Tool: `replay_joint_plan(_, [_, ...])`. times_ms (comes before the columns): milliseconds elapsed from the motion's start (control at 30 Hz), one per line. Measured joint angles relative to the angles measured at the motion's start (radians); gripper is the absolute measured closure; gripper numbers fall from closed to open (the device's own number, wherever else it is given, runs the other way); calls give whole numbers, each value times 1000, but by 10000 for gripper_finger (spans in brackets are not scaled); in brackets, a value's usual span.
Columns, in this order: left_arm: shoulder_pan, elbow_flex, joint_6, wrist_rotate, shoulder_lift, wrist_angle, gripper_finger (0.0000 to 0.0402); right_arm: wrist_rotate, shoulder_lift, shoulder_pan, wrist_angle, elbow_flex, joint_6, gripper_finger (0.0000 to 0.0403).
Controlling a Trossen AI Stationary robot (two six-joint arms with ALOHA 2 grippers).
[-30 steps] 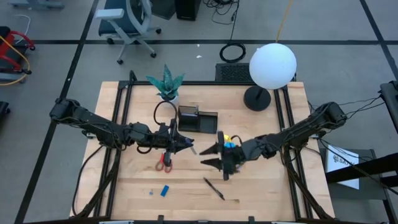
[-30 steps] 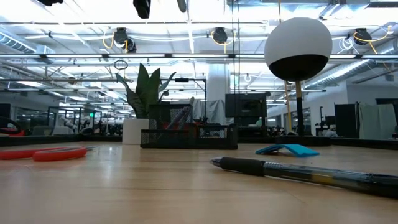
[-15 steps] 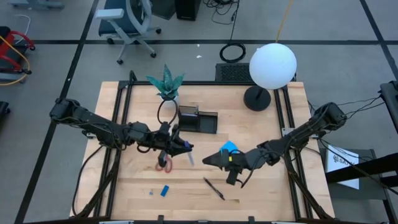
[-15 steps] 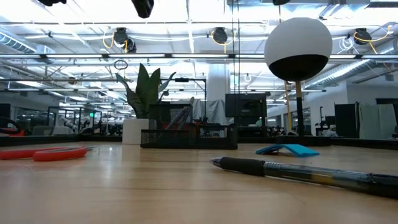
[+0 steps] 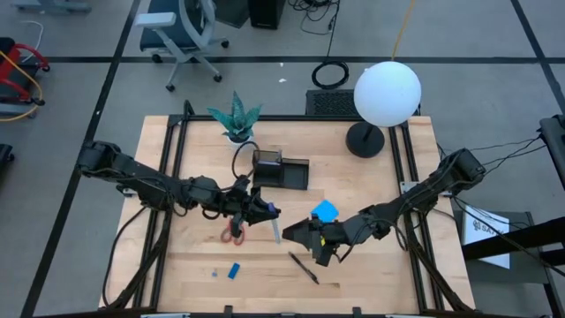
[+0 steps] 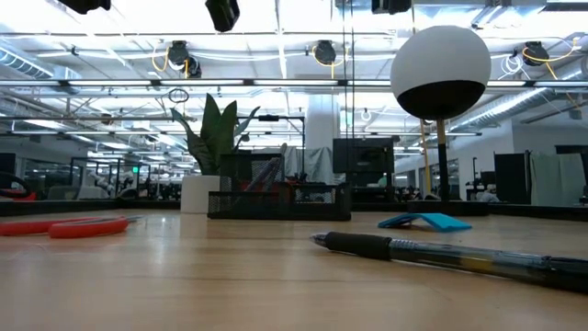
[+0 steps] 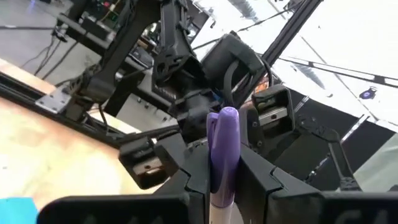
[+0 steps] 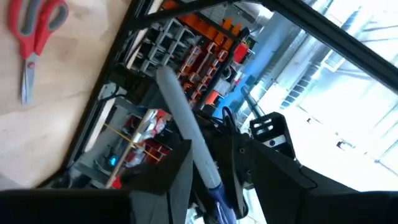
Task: Pick and place office supplies into organizer
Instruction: Put the blue marker into the black desk organizer
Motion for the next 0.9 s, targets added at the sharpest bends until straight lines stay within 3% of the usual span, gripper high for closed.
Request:
replay_joint_plan(567, [14,125,75,61,91,4,352,-32,20,-9,-3,0,30,271])
replay_joint_plan(900, [16,125,55,56,91,-18,352,-34,20,-7,-6,0,109,364])
